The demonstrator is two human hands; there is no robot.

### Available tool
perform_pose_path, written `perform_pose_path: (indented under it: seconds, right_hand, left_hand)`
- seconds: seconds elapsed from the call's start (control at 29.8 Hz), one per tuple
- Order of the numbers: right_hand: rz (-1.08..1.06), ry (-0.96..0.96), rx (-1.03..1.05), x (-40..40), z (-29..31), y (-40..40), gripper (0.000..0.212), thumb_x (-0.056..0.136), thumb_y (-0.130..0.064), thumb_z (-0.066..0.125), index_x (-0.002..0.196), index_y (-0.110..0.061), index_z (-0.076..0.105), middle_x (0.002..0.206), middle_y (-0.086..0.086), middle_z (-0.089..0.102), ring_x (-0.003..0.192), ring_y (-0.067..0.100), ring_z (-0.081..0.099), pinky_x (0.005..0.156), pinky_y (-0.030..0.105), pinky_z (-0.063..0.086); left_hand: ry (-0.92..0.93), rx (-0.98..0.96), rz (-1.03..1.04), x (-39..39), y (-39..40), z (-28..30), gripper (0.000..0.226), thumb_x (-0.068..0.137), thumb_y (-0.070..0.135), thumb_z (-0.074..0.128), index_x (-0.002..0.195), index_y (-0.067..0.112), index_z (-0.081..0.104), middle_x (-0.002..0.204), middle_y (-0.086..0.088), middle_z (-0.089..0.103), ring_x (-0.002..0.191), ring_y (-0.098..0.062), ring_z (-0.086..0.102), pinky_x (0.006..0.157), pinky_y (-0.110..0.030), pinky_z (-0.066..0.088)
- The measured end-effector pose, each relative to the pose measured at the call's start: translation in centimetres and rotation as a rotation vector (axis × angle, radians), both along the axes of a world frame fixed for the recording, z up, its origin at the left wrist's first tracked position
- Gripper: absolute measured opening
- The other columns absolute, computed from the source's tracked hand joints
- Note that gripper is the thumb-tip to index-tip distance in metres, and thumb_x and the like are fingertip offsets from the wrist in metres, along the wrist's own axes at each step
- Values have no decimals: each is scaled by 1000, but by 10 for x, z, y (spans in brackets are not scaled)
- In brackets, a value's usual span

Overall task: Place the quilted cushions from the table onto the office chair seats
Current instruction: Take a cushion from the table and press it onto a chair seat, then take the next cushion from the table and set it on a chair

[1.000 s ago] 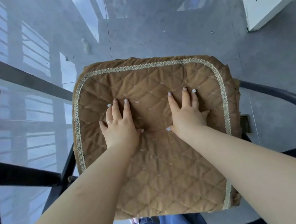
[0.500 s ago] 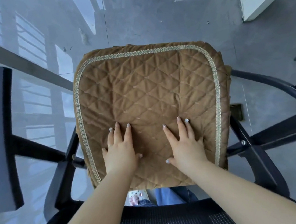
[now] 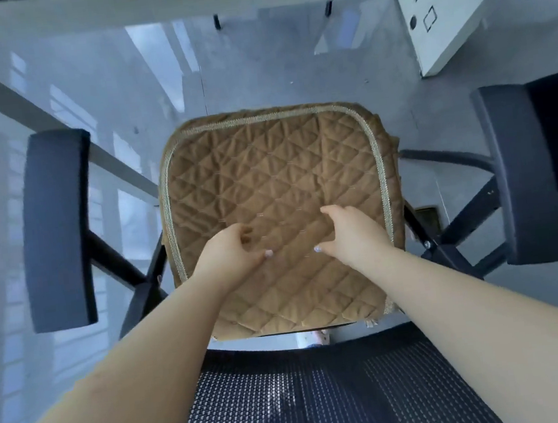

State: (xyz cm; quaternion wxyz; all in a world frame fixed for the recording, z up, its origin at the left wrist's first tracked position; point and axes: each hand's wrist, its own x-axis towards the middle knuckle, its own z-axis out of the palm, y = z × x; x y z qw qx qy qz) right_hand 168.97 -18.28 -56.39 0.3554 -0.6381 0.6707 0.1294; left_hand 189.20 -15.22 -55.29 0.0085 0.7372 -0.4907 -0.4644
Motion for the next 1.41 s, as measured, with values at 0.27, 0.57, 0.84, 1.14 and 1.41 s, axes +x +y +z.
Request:
perform_pose_path:
  seconds: [0.27, 0.57, 0.84, 1.14, 1.41]
  right_hand:
    - [-291, -265, -180, -31, 180, 40, 50, 81, -37, 71, 126, -22, 56, 122, -3, 63, 107, 17, 60, 83, 29, 47]
    - [-502, -367, -321, -108, 319, 92, 49, 81, -37, 71, 124, -19, 57, 125, 2, 62, 115, 21, 57, 97, 35, 44]
    - [-668, -440, -397, -220, 358, 147, 51, 82, -38, 70, 127, -20, 55, 130, 2, 59, 117, 20, 55, 99, 36, 44]
    - [-775, -434, -523, -447, 400, 195, 49, 83, -40, 69, 126, -23, 56, 130, 3, 57, 116, 19, 55, 100, 38, 45]
    - [-776, -428, -547, -593, 422, 210, 49, 84, -38, 68, 127, -20, 55, 131, 2, 57, 118, 20, 54, 92, 28, 40]
  left_hand:
    - [227, -213, 130, -47, 17, 167, 57, 81, 37, 74, 131, 17, 56, 108, 5, 64, 104, -14, 61, 89, -29, 49]
    - [341, -317, 58, -132, 47, 291, 49, 81, 34, 74, 124, 15, 61, 118, -2, 65, 103, -15, 62, 81, -24, 49]
    - [395, -332, -82, -245, 65, 341, 48, 84, 31, 71, 127, 13, 58, 116, -2, 65, 93, -15, 60, 73, -24, 45]
    - [487, -327, -182, -480, 103, 377, 46, 83, 37, 71, 125, 21, 60, 116, 2, 68, 100, -15, 64, 88, -32, 54]
    - [569, -323, -120, -623, 120, 395, 43, 81, 37, 72, 121, 23, 62, 112, 5, 68, 103, -13, 64, 96, -34, 51]
